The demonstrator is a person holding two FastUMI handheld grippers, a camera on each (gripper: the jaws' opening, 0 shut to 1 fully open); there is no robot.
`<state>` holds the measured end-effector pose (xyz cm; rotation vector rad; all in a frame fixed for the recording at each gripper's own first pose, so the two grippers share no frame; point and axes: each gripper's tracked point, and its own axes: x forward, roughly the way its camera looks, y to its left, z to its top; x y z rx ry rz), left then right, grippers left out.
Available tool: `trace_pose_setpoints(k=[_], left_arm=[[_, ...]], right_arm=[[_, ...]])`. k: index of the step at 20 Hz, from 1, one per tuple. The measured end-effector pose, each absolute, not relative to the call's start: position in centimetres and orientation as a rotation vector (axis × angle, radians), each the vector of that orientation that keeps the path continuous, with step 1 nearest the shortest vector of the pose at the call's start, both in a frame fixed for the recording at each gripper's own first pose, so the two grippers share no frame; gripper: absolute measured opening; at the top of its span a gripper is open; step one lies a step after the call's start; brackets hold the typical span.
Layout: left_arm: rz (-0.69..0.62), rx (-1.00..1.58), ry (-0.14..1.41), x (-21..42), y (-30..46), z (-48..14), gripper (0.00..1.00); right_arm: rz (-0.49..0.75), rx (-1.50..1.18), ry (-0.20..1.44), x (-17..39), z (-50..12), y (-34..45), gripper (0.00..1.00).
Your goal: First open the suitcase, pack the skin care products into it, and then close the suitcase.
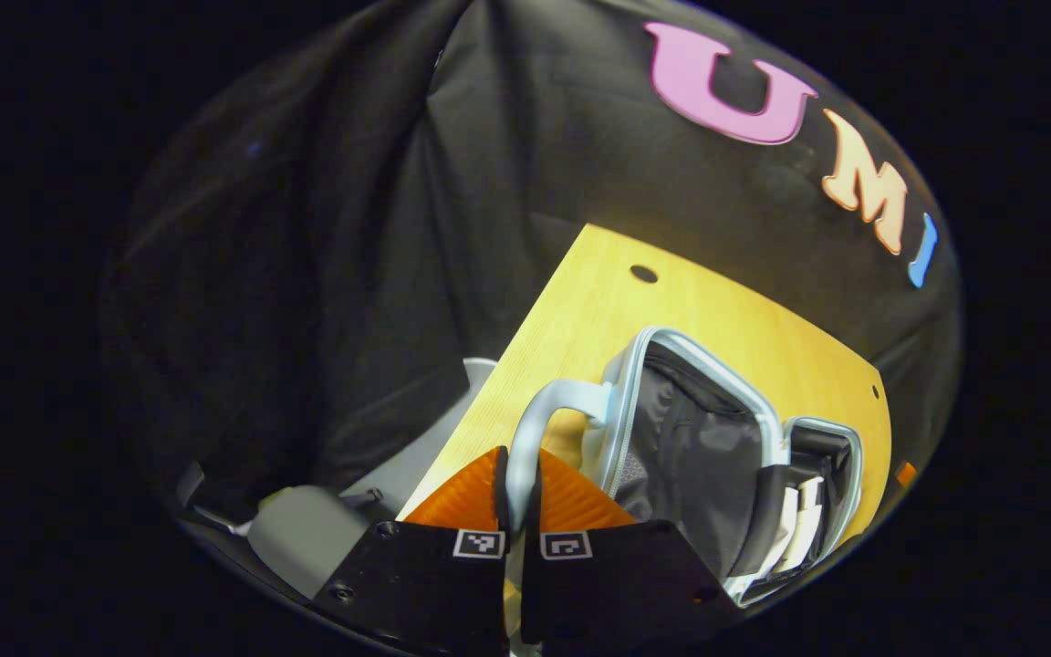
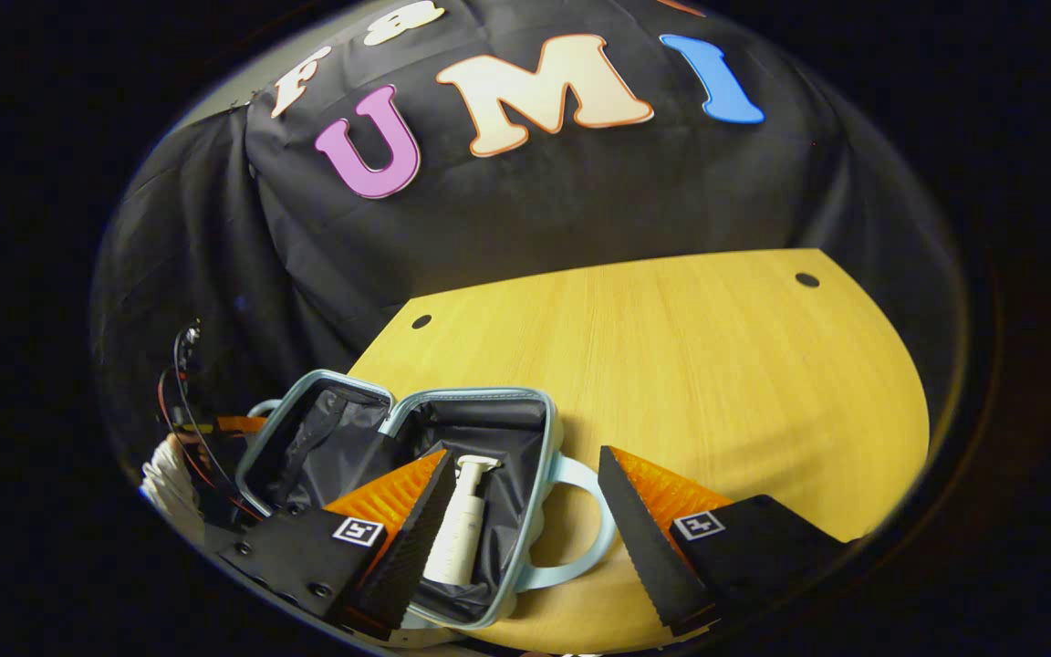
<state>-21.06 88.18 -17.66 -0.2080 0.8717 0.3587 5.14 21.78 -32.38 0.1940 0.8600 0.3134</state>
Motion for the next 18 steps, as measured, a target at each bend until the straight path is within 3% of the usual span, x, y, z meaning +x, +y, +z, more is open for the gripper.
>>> trace_pose_setpoints(k=[3, 6, 9, 12, 14, 18], left_arm=[[0.283, -0.107, 0.785, -18.9, 82.4, -8.6, 0.0], [0.197, -0.084, 0.73, -17.4, 76.9, -4.5, 0.0], [0.066, -0.087, 0.676, -14.9, 67.0, -1.5, 0.0], [-0.056, -0.145, 0.653, -13.1, 59.0, -0.8, 0.0], [-0.175, -0.196, 0.658, -11.6, 51.2, -3.0, 0.0], [-0.31, -0.298, 0.733, -12.0, 42.5, -8.0, 0.0]], right_arm=[[0.321, 0.203, 0.808, 5.5, -30.9, 19.0, 0.99], [0.314, 0.224, 0.782, 6.0, -30.0, 16.5, 0.99], [0.249, 0.234, 0.731, 6.8, -28.6, 8.8, 0.99], [0.18, 0.232, 0.689, 7.2, -27.4, 3.5, 0.99], [0.103, 0.232, 0.656, 6.7, -26.4, -1.2, 0.99], [0.027, 0.166, 0.64, 5.6, -25.7, -5.8, 0.99]])
